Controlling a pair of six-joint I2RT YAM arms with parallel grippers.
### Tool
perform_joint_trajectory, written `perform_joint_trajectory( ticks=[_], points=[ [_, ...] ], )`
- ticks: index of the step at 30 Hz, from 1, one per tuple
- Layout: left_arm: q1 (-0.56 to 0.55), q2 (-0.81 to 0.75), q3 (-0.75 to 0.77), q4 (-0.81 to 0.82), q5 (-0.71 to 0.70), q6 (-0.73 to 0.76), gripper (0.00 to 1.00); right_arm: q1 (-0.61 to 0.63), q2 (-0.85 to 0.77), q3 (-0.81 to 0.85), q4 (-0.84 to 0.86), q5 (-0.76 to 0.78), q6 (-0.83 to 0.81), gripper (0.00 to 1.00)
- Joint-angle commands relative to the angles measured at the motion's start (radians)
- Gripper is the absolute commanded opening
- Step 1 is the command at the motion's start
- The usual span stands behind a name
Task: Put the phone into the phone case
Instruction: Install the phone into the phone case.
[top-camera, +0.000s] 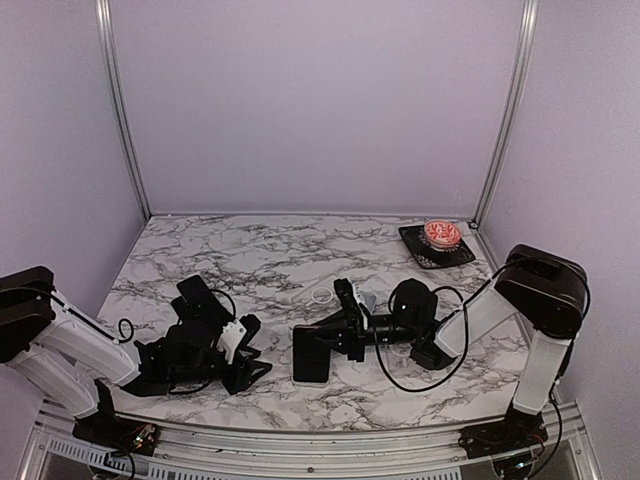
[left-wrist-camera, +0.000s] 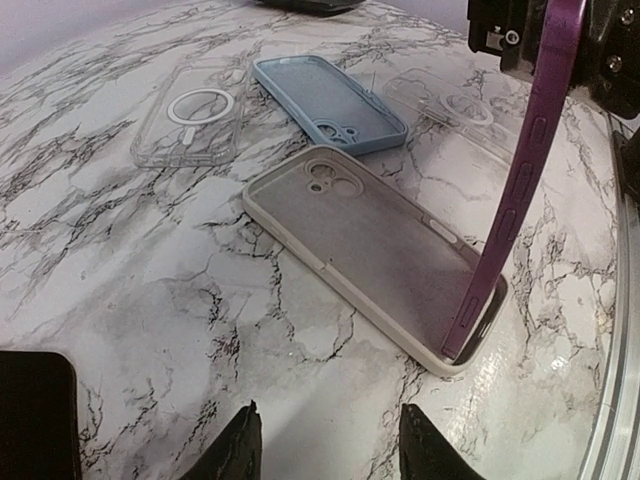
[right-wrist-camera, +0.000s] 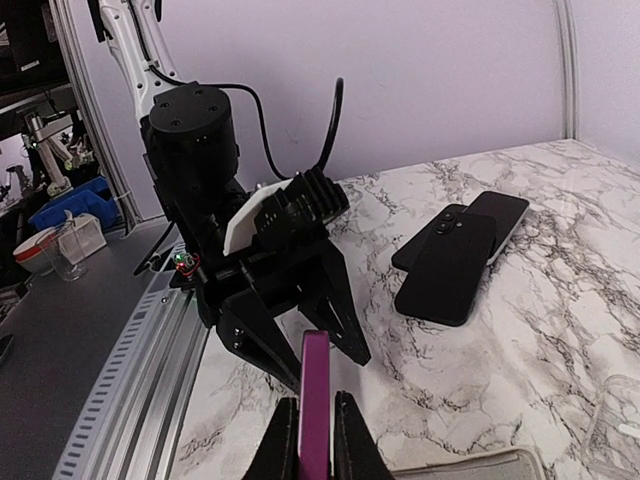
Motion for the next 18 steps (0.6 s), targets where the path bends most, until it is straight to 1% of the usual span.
perform_joint_trajectory(
  ticks=[1, 2, 4, 9, 13, 16, 18],
  points=[
    [-0.008, 0.051, 0.017, -0.027, 0.039, 0.023, 0.43, -0.004, 0.020, 0.020, 0.062, -0.026, 0.024, 0.00],
    [-0.012, 0.058, 0.020, -0.027, 0.079, 0.027, 0.42, -0.004, 0.024, 0.012, 0.079, -0.023, 0.037, 0.00],
    [-0.026, 0.069, 0.026, -0.027, 0.106, 0.044, 0.42, 0.001, 0.035, -0.006, 0.117, -0.004, 0.061, 0.00],
    [-0.050, 0.085, 0.038, -0.034, 0.095, 0.077, 0.41, 0.000, 0.077, -0.032, 0.193, 0.021, 0.115, 0.00],
    [-0.058, 0.014, 0.043, -0.037, 0.112, 0.090, 0.43, -0.012, 0.083, -0.026, 0.155, -0.002, 0.103, 0.00],
    [-0.058, -0.030, 0.059, -0.038, 0.099, 0.097, 0.47, -0.032, 0.089, -0.004, 0.077, -0.035, 0.081, 0.00],
    [-0.057, -0.059, 0.075, -0.041, 0.064, 0.088, 0.53, -0.042, 0.088, 0.013, 0.007, -0.051, 0.060, 0.00]
  ],
)
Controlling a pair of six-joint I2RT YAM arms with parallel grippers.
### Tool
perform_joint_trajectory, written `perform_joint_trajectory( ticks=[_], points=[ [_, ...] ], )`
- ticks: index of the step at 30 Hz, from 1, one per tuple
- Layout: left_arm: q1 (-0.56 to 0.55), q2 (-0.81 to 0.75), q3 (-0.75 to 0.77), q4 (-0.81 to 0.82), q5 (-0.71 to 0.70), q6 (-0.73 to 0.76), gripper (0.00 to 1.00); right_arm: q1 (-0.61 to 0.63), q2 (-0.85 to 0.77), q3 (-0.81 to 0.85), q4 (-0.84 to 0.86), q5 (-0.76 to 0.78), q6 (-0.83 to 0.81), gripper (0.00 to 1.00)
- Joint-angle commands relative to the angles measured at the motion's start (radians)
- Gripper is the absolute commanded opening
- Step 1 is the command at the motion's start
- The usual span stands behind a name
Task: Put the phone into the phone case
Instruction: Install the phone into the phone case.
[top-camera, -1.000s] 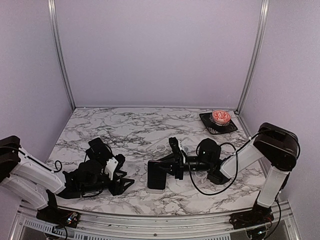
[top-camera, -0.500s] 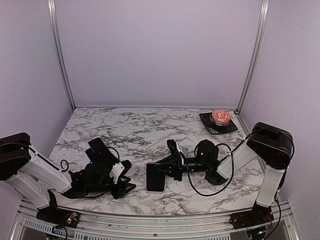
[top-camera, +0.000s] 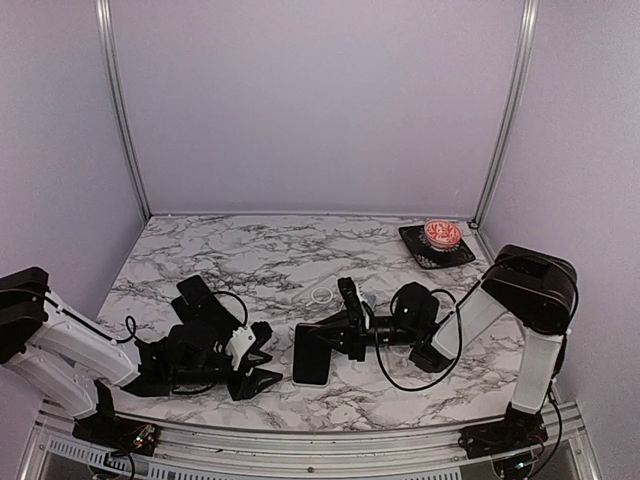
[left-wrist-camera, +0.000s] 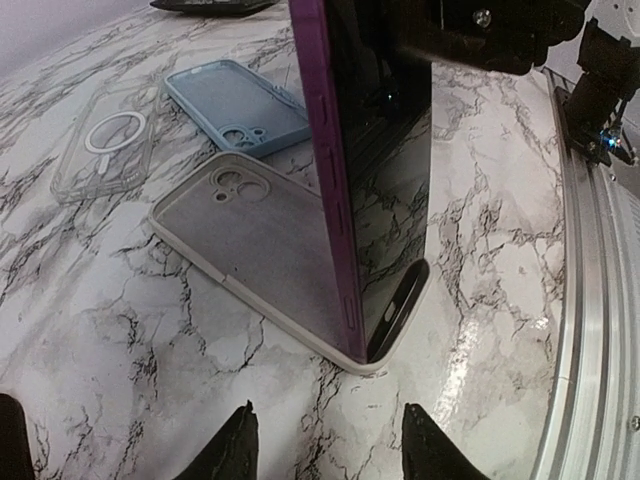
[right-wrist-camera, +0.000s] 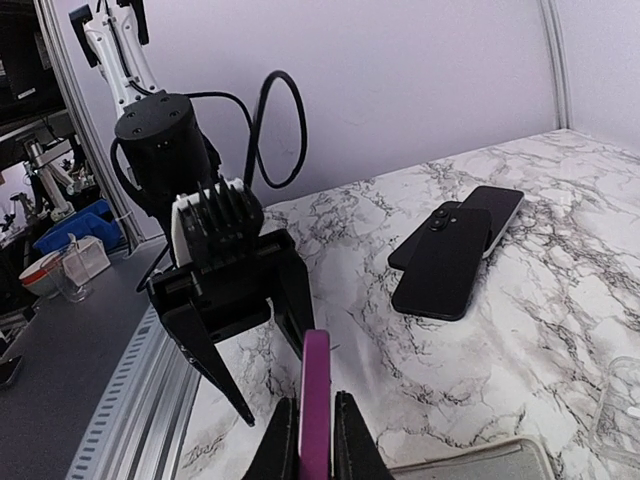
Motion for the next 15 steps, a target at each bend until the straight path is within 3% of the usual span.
perform_joint_trajectory(
  ticks=[1, 5, 15],
  points=[
    [-0.001, -0.082, 0.052, -0.017, -0.042, 0.006, 0.59, -0.024, 0.017, 0.041, -0.156, -0.067, -0.036, 0.00],
    [0.056, -0.107, 0.124, -0.097, -0.045, -0.052, 0.71, -0.025, 0.024, 0.070, -0.253, -0.114, -0.050, 0.00],
    [0.213, -0.004, 0.306, -0.149, 0.123, -0.186, 0.77, -0.036, 0.078, 0.088, -0.257, -0.112, -0.006, 0.00]
  ],
)
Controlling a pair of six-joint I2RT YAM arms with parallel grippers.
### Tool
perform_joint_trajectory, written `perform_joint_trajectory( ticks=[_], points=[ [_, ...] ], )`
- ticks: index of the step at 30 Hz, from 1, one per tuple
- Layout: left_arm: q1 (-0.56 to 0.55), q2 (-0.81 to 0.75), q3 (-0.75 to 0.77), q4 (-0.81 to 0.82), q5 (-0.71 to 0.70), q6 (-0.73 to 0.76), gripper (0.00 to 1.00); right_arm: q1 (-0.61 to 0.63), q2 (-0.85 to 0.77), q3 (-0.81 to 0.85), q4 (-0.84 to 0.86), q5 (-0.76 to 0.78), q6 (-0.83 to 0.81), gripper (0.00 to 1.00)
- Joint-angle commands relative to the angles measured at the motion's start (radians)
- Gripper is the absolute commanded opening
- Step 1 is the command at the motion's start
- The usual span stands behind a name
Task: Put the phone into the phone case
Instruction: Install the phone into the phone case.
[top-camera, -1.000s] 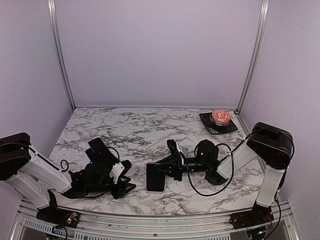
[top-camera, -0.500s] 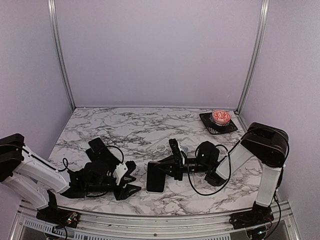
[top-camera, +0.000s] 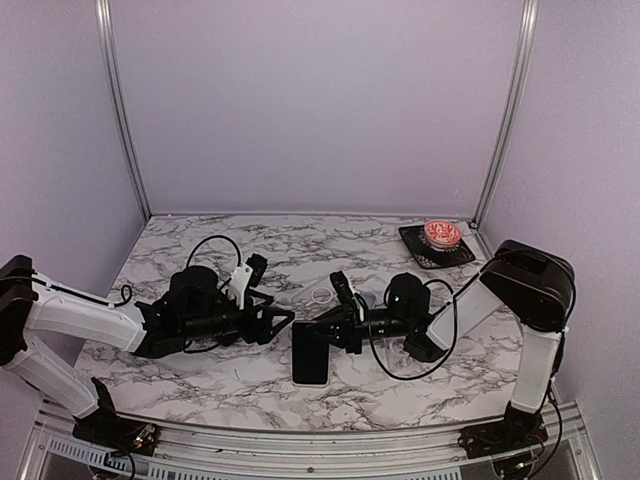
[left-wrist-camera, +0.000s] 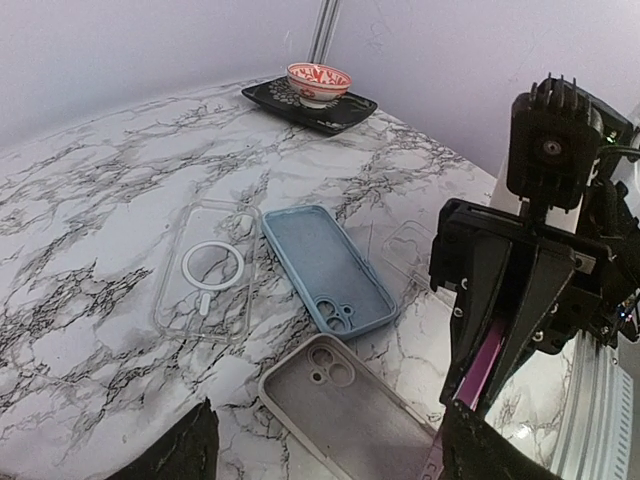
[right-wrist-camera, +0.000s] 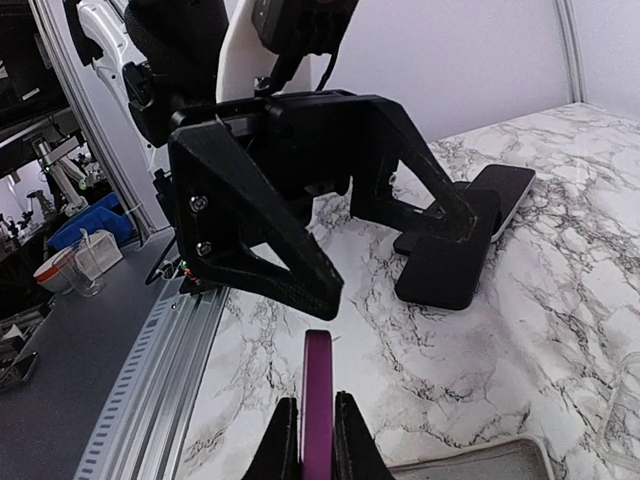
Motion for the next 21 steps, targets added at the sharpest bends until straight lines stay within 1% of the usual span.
perform_joint_trajectory(
  ticks=[1, 2, 4, 6, 8, 11, 14, 19, 21],
  points=[
    [0.047, 0.044, 0.099, -0.046, 0.154, -0.056, 0.76, -0.010, 0.065, 0.009, -0.119, -0.018, -0.006, 0.00],
    [0.054, 0.053, 0.129, -0.056, 0.198, -0.059, 0.74, -0.014, 0.068, 0.012, -0.116, -0.012, 0.000, 0.00],
    [0.057, 0.071, 0.178, -0.089, 0.255, -0.059, 0.67, -0.022, 0.066, 0.008, -0.101, 0.001, 0.010, 0.00],
    [0.061, 0.080, 0.195, -0.117, 0.284, -0.059, 0.58, -0.027, 0.062, 0.008, -0.096, 0.018, 0.010, 0.00],
    [0.064, 0.077, 0.192, -0.145, 0.301, -0.043, 0.53, -0.028, 0.061, 0.012, -0.102, 0.037, -0.007, 0.00],
    [0.064, 0.087, 0.210, -0.227, 0.285, 0.005, 0.54, -0.030, 0.076, 0.018, -0.103, 0.030, -0.024, 0.00],
    [0.064, 0.133, 0.232, -0.249, 0.226, -0.004, 0.55, -0.033, 0.091, 0.005, -0.087, 0.041, -0.038, 0.00],
    [0.064, 0.189, 0.262, -0.247, 0.172, -0.049, 0.50, -0.038, 0.129, 0.000, -0.031, 0.041, -0.028, 0.02],
    [0.064, 0.206, 0.278, -0.253, 0.173, -0.056, 0.47, -0.041, 0.145, 0.003, -0.007, 0.041, -0.023, 0.02]
  ],
)
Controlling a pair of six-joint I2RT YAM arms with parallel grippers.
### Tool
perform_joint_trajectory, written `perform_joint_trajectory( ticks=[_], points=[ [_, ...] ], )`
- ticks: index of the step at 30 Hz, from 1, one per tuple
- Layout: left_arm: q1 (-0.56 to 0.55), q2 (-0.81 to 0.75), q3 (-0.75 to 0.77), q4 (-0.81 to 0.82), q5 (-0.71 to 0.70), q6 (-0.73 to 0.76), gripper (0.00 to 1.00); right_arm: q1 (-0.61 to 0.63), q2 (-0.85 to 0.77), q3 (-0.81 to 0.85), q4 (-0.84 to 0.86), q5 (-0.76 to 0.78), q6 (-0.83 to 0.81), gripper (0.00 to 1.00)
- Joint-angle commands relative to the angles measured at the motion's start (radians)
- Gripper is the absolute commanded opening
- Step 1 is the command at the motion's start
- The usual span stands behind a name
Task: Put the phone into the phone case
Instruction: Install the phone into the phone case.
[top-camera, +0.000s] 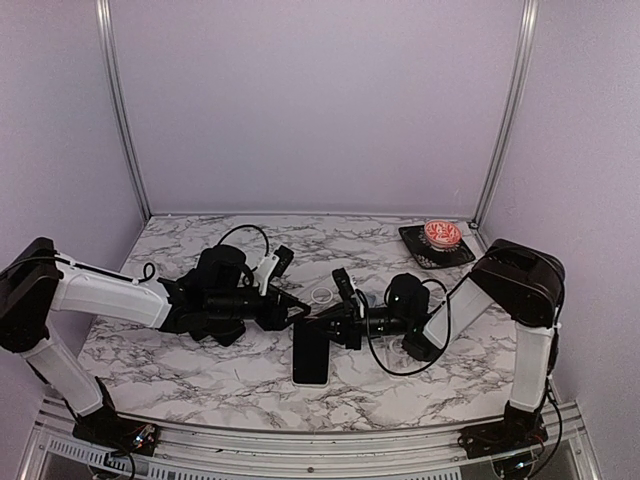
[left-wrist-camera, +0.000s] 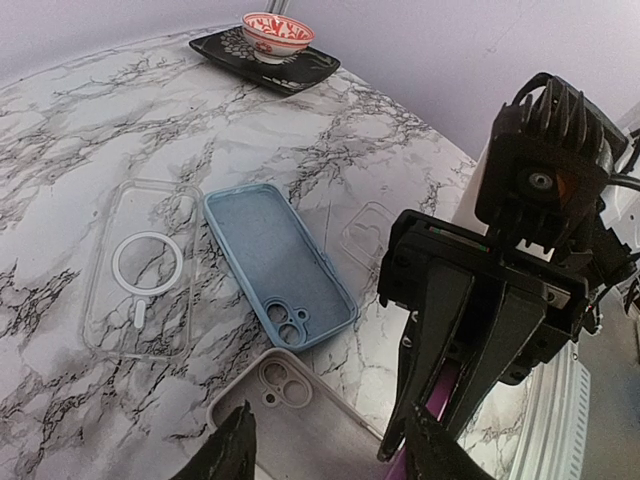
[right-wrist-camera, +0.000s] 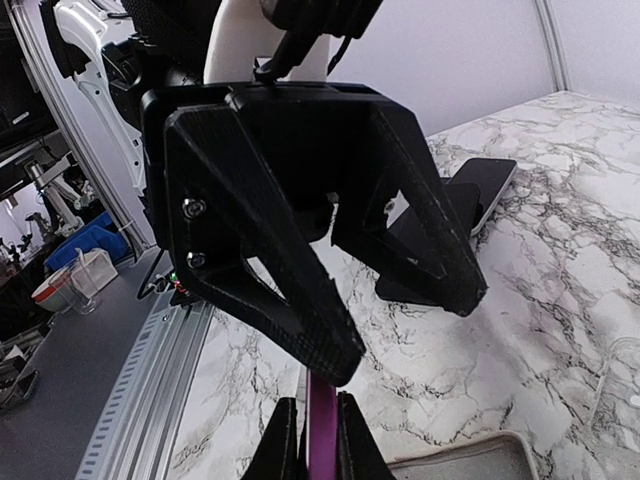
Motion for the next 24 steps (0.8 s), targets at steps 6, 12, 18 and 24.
perform_joint_trajectory(
  ticks=[6, 12, 18, 24],
  points=[
    [0.004, 0.042, 0.025, -0.062, -0.022, -0.021, 0.46, -0.021, 0.107, -0.026, -0.009, 0.031, -0.064, 0.02],
    [-0.009, 0.088, 0.031, -0.063, -0.016, -0.031, 0.42, -0.023, 0.120, -0.019, -0.007, 0.046, -0.064, 0.04],
    [-0.048, 0.097, 0.027, -0.070, -0.068, 0.000, 0.42, -0.025, 0.105, -0.006, -0.056, 0.060, -0.106, 0.13],
    [-0.051, 0.094, 0.017, -0.087, -0.112, 0.029, 0.38, -0.030, 0.095, 0.015, -0.089, 0.063, -0.131, 0.19]
  ],
)
